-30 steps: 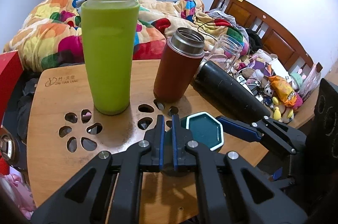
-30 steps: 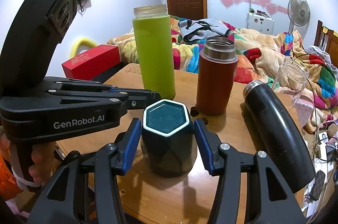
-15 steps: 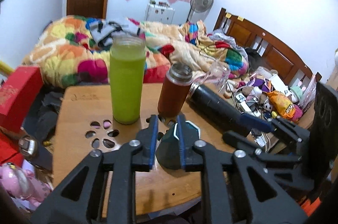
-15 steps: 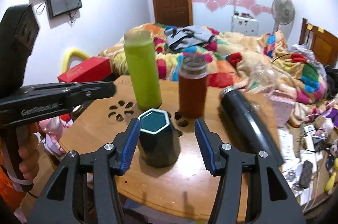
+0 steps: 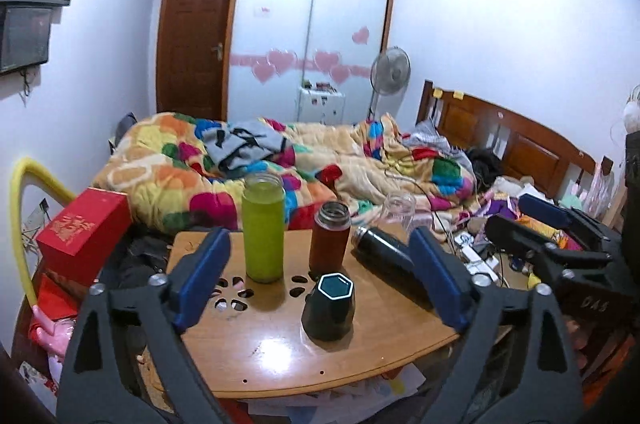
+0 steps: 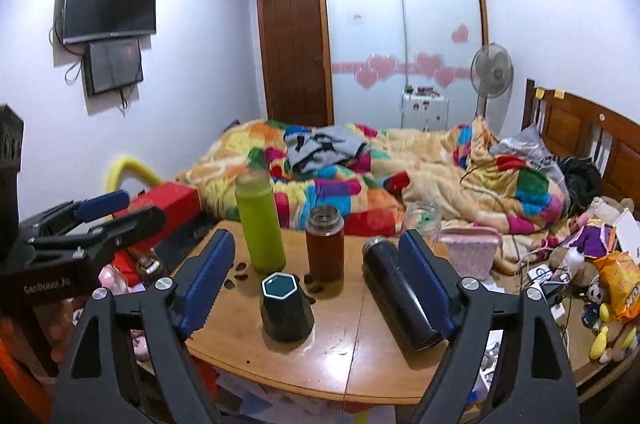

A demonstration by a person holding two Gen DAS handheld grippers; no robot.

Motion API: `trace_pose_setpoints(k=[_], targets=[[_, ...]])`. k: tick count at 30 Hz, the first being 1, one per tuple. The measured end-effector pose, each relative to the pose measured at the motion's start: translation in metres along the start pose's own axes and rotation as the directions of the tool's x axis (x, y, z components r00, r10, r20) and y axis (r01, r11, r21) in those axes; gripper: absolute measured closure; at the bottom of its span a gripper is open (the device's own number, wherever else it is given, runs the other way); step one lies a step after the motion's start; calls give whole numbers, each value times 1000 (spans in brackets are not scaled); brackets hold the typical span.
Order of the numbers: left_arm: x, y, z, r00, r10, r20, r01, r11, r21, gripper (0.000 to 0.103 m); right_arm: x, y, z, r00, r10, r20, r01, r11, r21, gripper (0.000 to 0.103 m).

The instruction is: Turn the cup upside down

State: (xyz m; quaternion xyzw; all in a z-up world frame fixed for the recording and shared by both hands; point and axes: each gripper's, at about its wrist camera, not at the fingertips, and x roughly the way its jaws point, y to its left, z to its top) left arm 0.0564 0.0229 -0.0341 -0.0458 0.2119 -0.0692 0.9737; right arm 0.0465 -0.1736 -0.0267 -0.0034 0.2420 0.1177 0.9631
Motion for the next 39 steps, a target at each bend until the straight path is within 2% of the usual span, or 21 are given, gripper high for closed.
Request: trace_pose_setpoints(k=[5,10,19,39], targets=[[-23,-2,0,997,45,56,-45,999,-4,2,-24,-3,6,998,-5,59,3,999,34,0],[-40,-5,-3,991,83,102,-85,996,10,0,-37,-2,7,995,-30,95,28,999,30,0],[-53,-9,-4,984,104,144,-107,994,14,0,-48,2,6,992,-49,114,48,999,6,0],[-53,-13,-8,982,118,149,-124,992,34,0,-46,-2,3,995,-43,95,41,999,22,0]])
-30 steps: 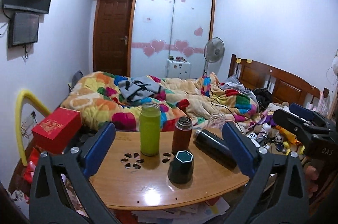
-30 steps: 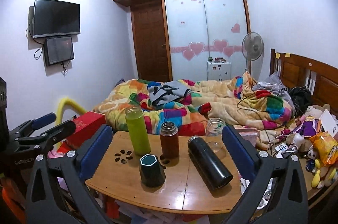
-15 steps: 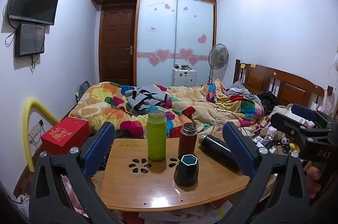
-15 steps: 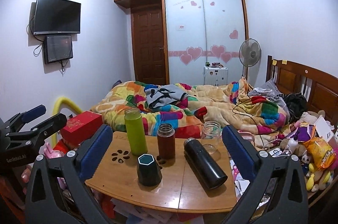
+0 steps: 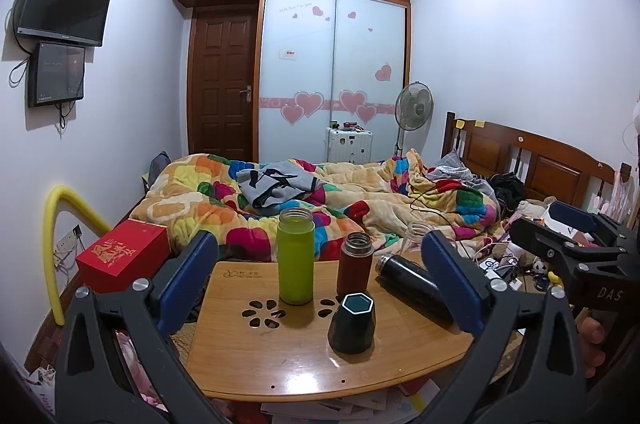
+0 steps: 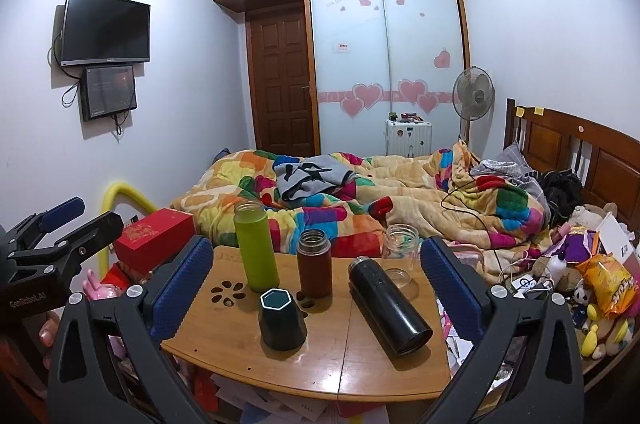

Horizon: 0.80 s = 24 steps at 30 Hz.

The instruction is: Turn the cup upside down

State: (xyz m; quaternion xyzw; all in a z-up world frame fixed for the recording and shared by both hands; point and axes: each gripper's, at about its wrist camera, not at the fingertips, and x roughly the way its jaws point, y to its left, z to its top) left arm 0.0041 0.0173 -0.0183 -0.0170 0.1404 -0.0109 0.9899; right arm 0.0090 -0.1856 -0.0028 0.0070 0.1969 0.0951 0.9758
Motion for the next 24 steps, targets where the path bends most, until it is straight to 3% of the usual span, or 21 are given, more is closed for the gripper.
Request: trace_pose_setpoints(k=[24], targets=[[3,-4,-2,1000,-9,0,9,1000,-3,0,3,-3,-1,1000,-1,0,1,1000,4,0]])
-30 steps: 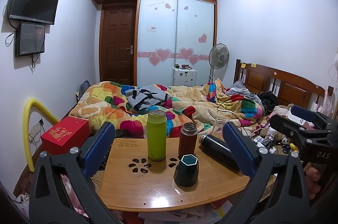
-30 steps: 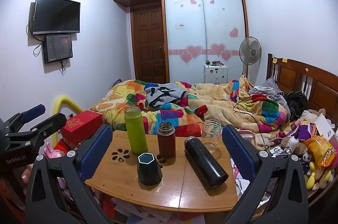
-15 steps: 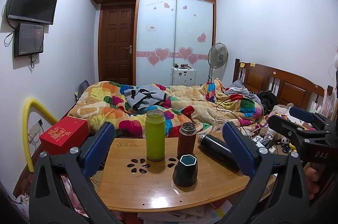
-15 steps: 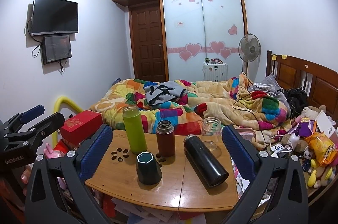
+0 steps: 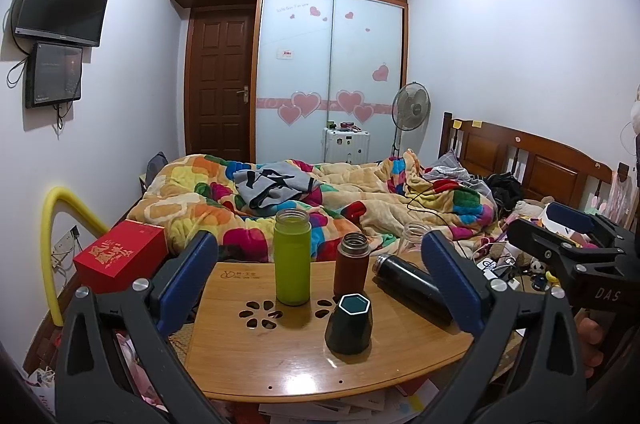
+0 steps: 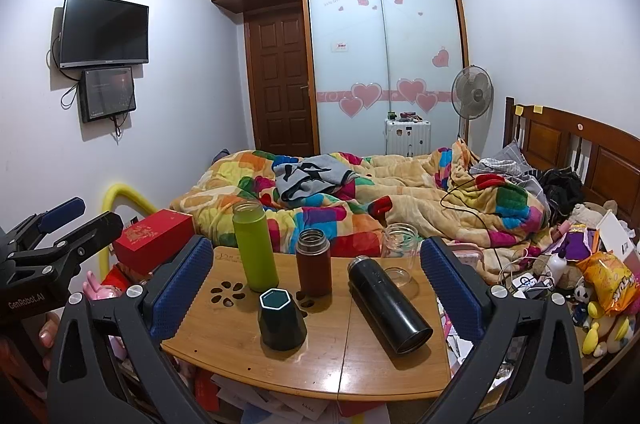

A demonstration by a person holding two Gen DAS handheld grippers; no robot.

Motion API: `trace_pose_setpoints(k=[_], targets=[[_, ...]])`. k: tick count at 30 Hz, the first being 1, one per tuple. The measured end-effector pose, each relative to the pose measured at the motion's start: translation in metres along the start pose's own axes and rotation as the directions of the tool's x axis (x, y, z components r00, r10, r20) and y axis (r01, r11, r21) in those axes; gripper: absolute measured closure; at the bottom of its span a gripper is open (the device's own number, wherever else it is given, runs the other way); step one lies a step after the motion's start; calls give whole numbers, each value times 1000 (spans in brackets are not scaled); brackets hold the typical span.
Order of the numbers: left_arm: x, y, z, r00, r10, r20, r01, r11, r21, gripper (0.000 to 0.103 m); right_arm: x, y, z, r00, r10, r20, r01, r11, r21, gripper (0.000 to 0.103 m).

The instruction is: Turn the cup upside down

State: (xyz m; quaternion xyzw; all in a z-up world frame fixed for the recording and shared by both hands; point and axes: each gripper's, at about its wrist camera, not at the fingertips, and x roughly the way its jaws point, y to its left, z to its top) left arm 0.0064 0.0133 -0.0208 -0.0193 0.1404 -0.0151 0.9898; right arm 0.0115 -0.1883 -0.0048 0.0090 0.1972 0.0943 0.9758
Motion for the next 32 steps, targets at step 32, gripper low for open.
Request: trace_pose_setpoints(k=[32], targets=[[5,-1,2,998,-48,-31,48,999,-4,0,2,-1,-2,1000,-1,-8,1,1000,3,0]])
